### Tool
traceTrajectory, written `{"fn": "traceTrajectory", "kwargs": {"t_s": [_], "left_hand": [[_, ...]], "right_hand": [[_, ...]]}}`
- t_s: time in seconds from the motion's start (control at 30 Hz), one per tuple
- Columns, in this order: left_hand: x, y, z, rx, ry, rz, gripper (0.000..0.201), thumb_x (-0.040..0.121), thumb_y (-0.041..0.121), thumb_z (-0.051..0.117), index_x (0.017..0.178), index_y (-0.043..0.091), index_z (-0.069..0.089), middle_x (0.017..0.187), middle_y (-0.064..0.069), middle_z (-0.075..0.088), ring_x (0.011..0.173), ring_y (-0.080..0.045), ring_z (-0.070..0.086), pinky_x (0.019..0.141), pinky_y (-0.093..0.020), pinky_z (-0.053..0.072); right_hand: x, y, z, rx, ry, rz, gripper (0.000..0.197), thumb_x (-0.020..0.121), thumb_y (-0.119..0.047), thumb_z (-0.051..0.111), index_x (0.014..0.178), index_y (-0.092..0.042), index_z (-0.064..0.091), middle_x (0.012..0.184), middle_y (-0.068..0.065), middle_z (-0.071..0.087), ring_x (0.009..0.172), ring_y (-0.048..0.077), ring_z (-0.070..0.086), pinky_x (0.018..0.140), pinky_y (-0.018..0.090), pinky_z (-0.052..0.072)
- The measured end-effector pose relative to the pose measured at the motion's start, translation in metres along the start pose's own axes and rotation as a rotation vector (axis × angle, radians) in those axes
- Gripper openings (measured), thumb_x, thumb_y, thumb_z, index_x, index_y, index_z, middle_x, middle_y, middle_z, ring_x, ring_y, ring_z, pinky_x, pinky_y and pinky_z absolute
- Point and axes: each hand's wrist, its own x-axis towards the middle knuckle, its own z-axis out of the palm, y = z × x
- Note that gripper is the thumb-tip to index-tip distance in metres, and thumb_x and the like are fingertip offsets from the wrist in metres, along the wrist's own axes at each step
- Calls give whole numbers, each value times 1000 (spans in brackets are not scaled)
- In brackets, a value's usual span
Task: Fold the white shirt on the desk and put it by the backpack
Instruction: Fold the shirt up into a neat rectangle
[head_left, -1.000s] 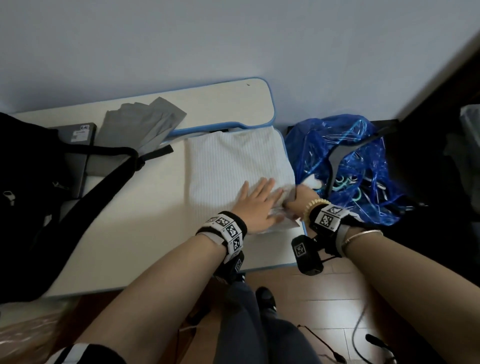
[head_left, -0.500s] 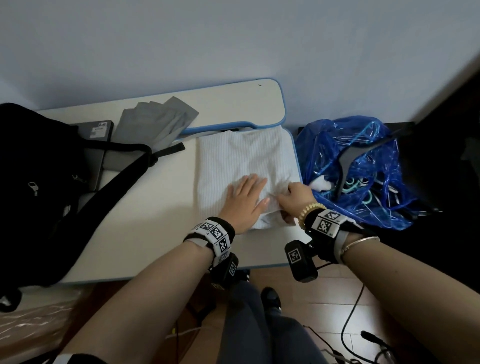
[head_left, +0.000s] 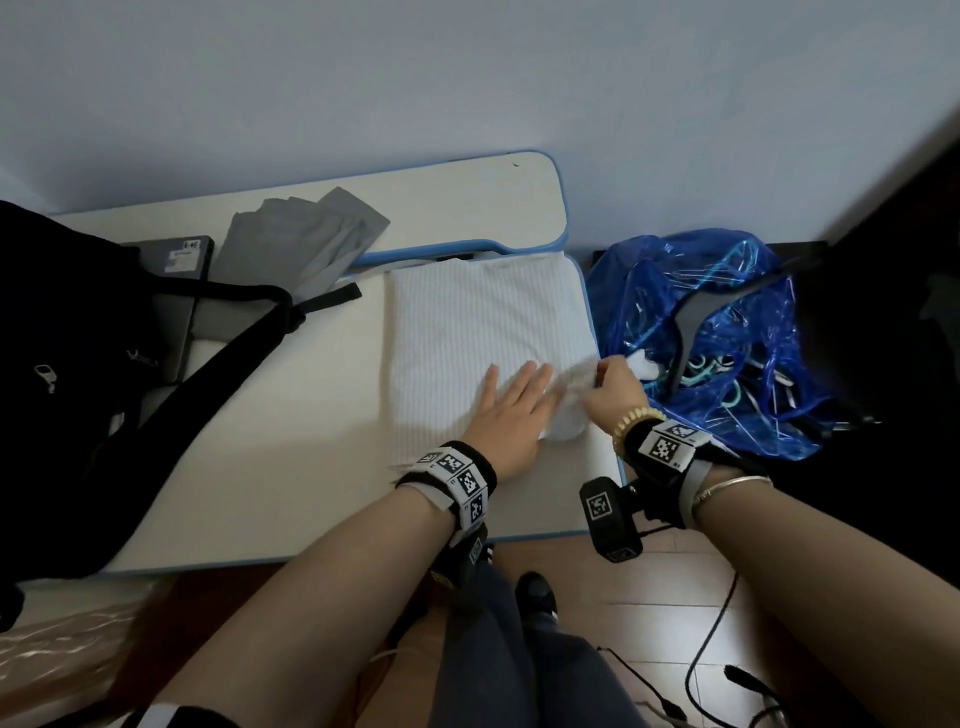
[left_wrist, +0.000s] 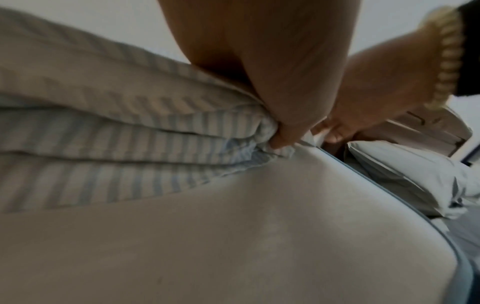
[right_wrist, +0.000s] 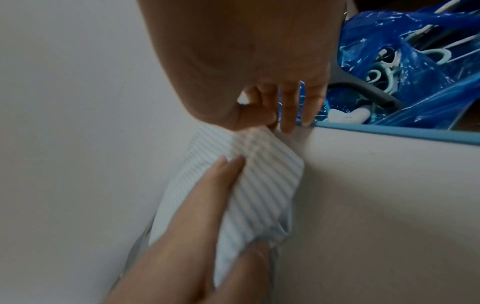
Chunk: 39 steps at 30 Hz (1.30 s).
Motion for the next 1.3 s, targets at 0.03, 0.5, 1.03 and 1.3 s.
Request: {"fn": "traceTrajectory", "kwargs": {"t_s": [0.03, 0.5, 1.03, 1.3], "left_hand": [[0, 1, 2, 23, -7, 12, 77, 88, 11, 44, 152, 22, 3, 160, -6, -8, 147, -25, -13, 113, -57, -13], [-14, -33, 5, -213, 182, -166, 69, 94, 52, 9, 152, 16, 2, 161, -5, -5, 148, -24, -10, 117, -55, -8], [-43, -102, -12, -101, 143, -64, 54, 98, 19, 29, 151, 25, 15, 161, -1, 6, 149, -20, -1, 120, -49, 1], [-67, -129, 3, 110, 169, 112, 55, 93, 17, 52, 144, 23, 35, 155, -9, 28, 144, -28, 24, 116, -44, 21]], "right_hand": [[2, -3, -3, 36, 78, -29, 37, 82, -10, 56, 117, 0, 49, 111, 13, 57, 100, 28, 55, 85, 33, 46], [17, -59, 19, 119, -11, -150, 23, 91, -14, 53, 70, -13, 46, 65, -3, 43, 78, 21, 45, 66, 23, 30], [10, -45, 1, -115, 132, -529, 50, 77, 7, 44, 123, -11, 56, 134, 11, 48, 126, 29, 43, 110, 49, 33], [-9, -28, 21, -533, -259, -864, 68, 78, -37, 17, 123, -14, 62, 136, 10, 55, 133, 28, 43, 116, 44, 21]]}}
